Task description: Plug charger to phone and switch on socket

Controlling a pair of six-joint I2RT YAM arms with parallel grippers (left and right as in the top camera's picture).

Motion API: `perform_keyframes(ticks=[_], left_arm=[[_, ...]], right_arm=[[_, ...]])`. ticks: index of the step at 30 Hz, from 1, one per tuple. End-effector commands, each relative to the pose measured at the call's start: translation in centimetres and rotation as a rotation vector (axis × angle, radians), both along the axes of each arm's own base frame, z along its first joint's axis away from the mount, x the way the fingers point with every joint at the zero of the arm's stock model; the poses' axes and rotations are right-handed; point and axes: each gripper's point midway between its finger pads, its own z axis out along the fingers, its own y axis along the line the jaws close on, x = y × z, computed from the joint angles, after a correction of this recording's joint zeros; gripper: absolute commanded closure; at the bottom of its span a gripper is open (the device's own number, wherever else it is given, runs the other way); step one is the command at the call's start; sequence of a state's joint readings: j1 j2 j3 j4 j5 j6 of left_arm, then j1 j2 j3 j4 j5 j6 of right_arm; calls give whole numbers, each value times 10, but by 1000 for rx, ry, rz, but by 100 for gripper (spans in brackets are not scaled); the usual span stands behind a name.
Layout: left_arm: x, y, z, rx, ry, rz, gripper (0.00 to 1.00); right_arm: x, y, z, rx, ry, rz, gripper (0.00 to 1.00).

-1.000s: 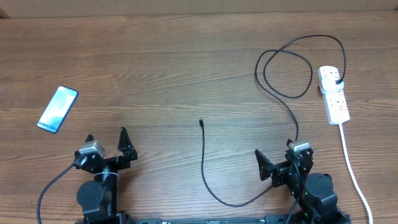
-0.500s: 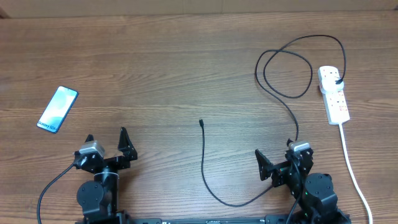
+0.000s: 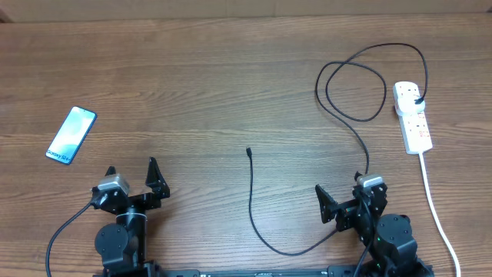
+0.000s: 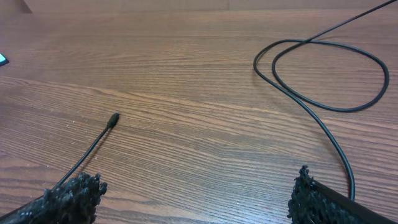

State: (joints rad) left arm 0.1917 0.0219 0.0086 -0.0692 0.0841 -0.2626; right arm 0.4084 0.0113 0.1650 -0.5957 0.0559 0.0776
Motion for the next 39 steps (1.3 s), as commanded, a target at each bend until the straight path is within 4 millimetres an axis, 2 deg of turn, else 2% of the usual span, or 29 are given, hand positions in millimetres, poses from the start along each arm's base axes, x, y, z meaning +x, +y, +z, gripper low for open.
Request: perform_keyframes(ticks=[1,15,20,24,25,29,30,33,39], left_arm=[[0,3,-2,-7,4,13,0],[0,0,-2,-9,4,-3,0],[0,-18,4,-12,1,-104,0],[-5,-24,6,30,102,-142,0],[-6,-24,10,47,117,-145,0],[-6,-18,55,122,153,-125,0],[-5,-13,71,138,174,-98,0],[-1,5,104,175,269,-17,0],[6,38,146,252,464,117,1]], right_arm=[[-3,1,-9,-15,23,13,0],[-3,1,-9,-15,23,13,0],[-3,1,-9,-15,23,13,0],[-3,1,-9,-15,23,13,0],[-3,1,-9,-15,23,13,0],[-3,1,-9,-15,23,13,0],[-3,1,-9,-15,23,13,0],[-3,1,-9,-15,23,13,0],[-3,1,-9,-15,23,13,0]])
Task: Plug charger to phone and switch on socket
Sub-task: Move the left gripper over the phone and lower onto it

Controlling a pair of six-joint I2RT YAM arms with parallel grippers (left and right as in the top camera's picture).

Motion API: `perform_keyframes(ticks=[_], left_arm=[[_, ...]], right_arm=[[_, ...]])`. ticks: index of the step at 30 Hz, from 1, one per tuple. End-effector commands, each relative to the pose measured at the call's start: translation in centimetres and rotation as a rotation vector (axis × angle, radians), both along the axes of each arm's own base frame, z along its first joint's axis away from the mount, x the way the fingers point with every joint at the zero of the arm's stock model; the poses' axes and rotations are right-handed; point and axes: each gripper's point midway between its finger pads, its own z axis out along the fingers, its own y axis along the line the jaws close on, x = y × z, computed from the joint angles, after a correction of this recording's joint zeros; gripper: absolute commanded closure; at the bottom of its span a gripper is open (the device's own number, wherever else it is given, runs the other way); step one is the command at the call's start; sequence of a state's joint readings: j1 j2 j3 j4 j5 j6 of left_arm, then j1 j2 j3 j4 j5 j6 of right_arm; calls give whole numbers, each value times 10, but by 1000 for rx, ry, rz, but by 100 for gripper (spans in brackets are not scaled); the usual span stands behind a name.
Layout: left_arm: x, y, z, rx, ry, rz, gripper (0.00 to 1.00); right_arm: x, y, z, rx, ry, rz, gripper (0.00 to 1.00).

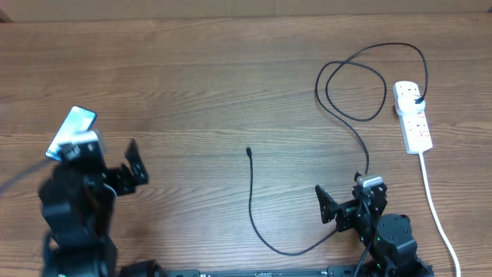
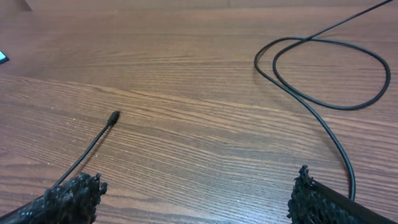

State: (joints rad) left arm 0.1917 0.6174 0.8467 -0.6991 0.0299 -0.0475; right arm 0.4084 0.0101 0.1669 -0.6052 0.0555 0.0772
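Observation:
The blue phone lies at the left of the wooden table, its near end hidden under my left arm. My left gripper stands open just right of and below the phone, holding nothing. The black charger cable ends in a small plug tip at mid-table and loops back to the white power strip at the far right. My right gripper rests open near the front edge, with the cable running beside both fingers and the tip well ahead to its left.
The cable's big loop lies between the right gripper and the power strip. The strip's white cord runs down the right side to the table's front edge.
My left arm has come up from its rest spot at the front edge toward the phone and now partly covers it. The right gripper, cable and power strip have not moved.

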Motion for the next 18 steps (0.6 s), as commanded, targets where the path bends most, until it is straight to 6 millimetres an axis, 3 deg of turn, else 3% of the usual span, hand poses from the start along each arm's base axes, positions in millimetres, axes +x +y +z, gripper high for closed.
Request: perform_keyframes(ticks=[1,5,8,13,18], left_arm=[[7,38,42,152,95,147,0],[14,58,55,191,208,229,0],[24,67,54,197,293,249,0],[40,82,35,190,391,255,0],[40,89,17,169,466,260,1]], right_arm=[[-2,1,-8,-12,17,12,0],[-2,1,-8,-12,17,12,0],[-2,1,-8,-12,17,12,0],[-2,1,-8,-12,17,12,0],[-2,1,-8,-12,17,12,0]])
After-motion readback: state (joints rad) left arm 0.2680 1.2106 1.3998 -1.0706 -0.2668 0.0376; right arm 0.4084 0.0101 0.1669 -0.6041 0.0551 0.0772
